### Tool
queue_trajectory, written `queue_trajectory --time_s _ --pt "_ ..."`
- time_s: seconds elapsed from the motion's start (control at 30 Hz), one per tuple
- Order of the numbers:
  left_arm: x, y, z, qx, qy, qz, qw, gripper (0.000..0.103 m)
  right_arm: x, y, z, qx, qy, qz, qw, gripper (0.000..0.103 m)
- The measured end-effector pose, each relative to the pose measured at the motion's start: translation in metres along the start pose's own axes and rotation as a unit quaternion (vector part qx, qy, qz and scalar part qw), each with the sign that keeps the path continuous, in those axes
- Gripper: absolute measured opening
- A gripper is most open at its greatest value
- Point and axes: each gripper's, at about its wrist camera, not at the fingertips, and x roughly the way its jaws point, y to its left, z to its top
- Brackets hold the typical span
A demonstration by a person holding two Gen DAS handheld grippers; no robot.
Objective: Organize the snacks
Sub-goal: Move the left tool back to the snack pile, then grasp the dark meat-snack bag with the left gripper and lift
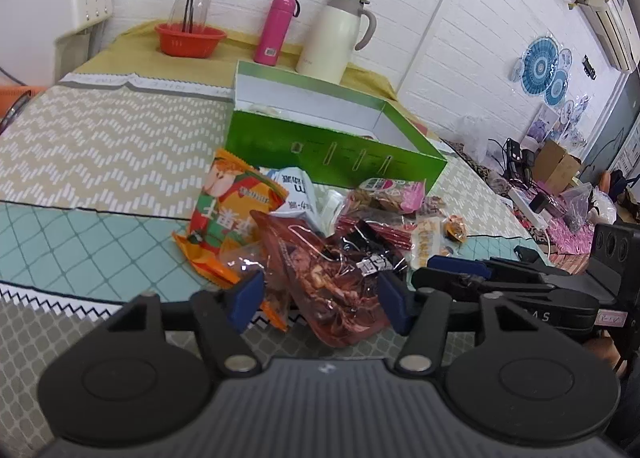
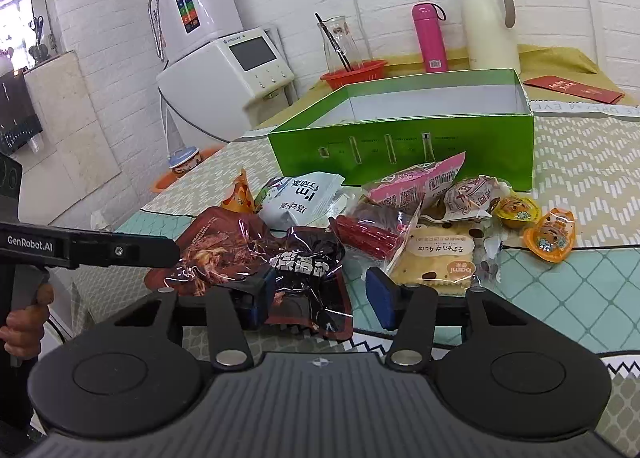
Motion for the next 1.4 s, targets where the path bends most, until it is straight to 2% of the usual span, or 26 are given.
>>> queue_trajectory --time_s 0.1,0.27,0.33,0.4,0.47,0.53,0.6,0.67,0.7,0.73,0.8,1.1,1.13,1.17,1.23,1.27,1.4 --pt "0.006 0.003 -0.001 -0.004 0.008 -0.002 1.0 0.055 0.008 -0.004 0.001 0.008 0.009 0.004 1.0 0.079" --pt "0.011 0.006 0.001 -0.005 0.012 -0.002 0.9999 0.055 0.013 -0.008 0.003 0.011 0.013 0.01 1.0 0.078" --pt "0.013 0.007 0.0 -0.001 0.016 -0.001 0.9999 0.046 0.015 -0.011 0.003 0.018 0.013 0.013 1.0 0.078" --pt "0.013 0.006 -0.001 0.007 0.016 0.004 0.9998 0.033 0.016 -0.014 0.004 0.02 0.015 0.016 1.0 0.078" --pt "0.013 0.005 -0.002 0.013 0.017 0.006 0.9998 0.032 0.017 -0.013 0.003 0.016 0.02 0.016 1.0 0.077" --pt "0.012 0.005 -0.002 0.016 0.018 0.004 0.9997 0.029 0.016 -0.009 0.003 0.0 0.031 0.025 0.999 0.043" --pt "0.013 0.006 -0.003 0.017 0.017 0.002 0.9997 0.028 0.017 -0.004 0.001 -0.016 0.042 0.031 0.999 0.03" --pt "0.014 0.006 -0.003 0.018 0.017 0.002 0.9997 0.027 0.019 -0.002 -0.002 -0.022 0.045 0.023 0.998 0.031" --pt "0.014 0.005 -0.003 0.019 0.016 0.002 0.9997 0.027 0.019 -0.002 -0.002 -0.02 0.042 0.022 0.999 0.034" --pt "0.014 0.005 -0.003 0.022 0.016 0.002 0.9996 0.027 0.019 -0.004 -0.002 -0.013 0.04 0.02 0.999 0.047" --pt "0.014 0.006 -0.003 0.022 0.017 0.002 0.9996 0.027 0.02 -0.009 -0.003 0.001 0.039 0.017 0.999 0.055" --pt "0.004 0.014 0.001 0.005 0.008 -0.002 0.9999 0.026 0.019 -0.009 -0.003 0.014 0.035 0.04 0.998 0.057" --pt "0.006 0.013 0.001 0.008 0.01 -0.003 0.9999 0.024 0.02 -0.009 -0.003 0.015 0.033 0.038 0.999 0.057" --pt "0.008 0.012 0.0 0.01 0.014 -0.008 0.9998 0.015 0.021 -0.009 -0.003 0.016 0.032 0.038 0.999 0.057" --pt "0.009 0.01 0.0 0.019 0.01 -0.004 0.9998 0.015 0.022 -0.009 -0.002 0.02 0.033 0.046 0.998 0.036" --pt "0.008 0.01 0.001 0.019 0.009 -0.004 0.9998 0.015 0.023 -0.007 -0.001 0.016 0.034 0.039 0.999 0.03" --pt "0.002 0.009 0.001 0.017 0.004 -0.011 0.9998 0.014 0.016 0.003 -0.001 -0.012 0.032 0.026 0.999 0.027"
